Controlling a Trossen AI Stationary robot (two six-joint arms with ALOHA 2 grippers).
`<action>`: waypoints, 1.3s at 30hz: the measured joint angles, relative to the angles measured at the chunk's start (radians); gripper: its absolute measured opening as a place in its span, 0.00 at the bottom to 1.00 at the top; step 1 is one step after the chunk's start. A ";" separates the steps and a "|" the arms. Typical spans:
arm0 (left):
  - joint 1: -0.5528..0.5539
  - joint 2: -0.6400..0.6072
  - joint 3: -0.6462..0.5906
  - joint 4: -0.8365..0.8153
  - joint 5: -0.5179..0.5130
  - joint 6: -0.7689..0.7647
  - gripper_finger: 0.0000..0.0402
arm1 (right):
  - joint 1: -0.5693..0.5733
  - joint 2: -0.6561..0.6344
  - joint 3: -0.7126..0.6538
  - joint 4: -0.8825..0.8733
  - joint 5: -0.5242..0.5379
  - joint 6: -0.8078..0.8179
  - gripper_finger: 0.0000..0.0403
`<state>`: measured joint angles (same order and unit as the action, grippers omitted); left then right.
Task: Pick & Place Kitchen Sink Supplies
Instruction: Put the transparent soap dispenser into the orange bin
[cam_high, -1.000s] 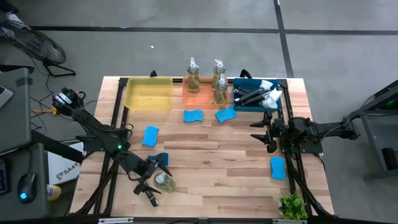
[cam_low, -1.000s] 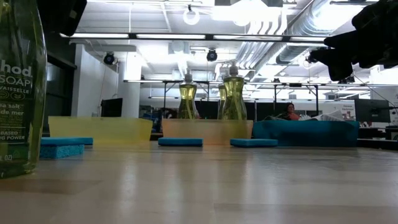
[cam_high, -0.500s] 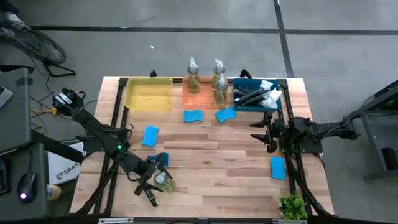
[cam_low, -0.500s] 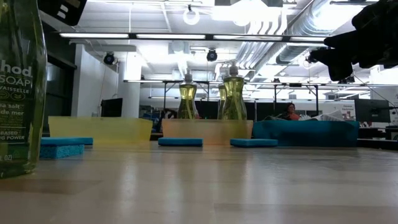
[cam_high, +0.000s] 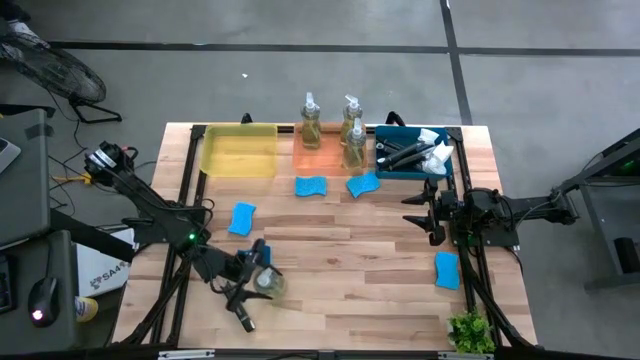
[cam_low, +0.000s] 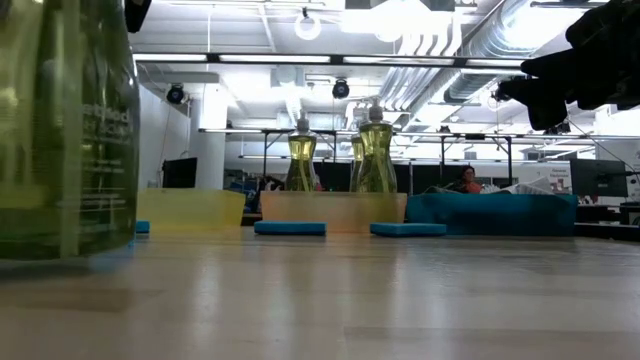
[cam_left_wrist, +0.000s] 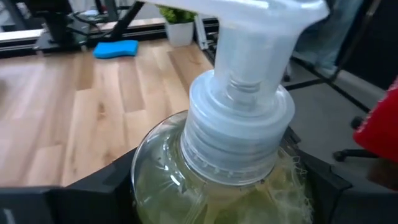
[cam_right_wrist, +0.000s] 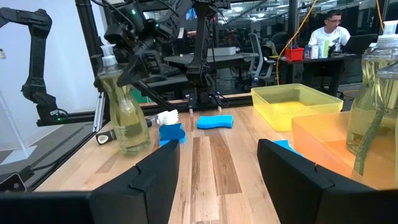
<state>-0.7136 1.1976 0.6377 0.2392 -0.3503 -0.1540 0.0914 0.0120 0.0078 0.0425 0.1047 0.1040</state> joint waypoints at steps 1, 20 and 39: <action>0.000 0.000 0.009 -0.010 -0.014 0.000 0.67 | 0.000 0.000 0.000 0.000 0.000 0.000 0.52; 0.163 -0.001 0.130 -0.031 -0.407 0.037 0.67 | 0.000 0.000 0.000 0.000 0.000 0.000 0.52; 0.601 -0.002 0.188 -0.062 -0.246 0.046 0.67 | 0.000 0.000 0.000 0.000 0.000 0.000 0.52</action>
<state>-0.1123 1.1961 0.8261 0.1775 -0.5961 -0.1076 0.0916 0.0120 0.0080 0.0425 0.1045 0.1040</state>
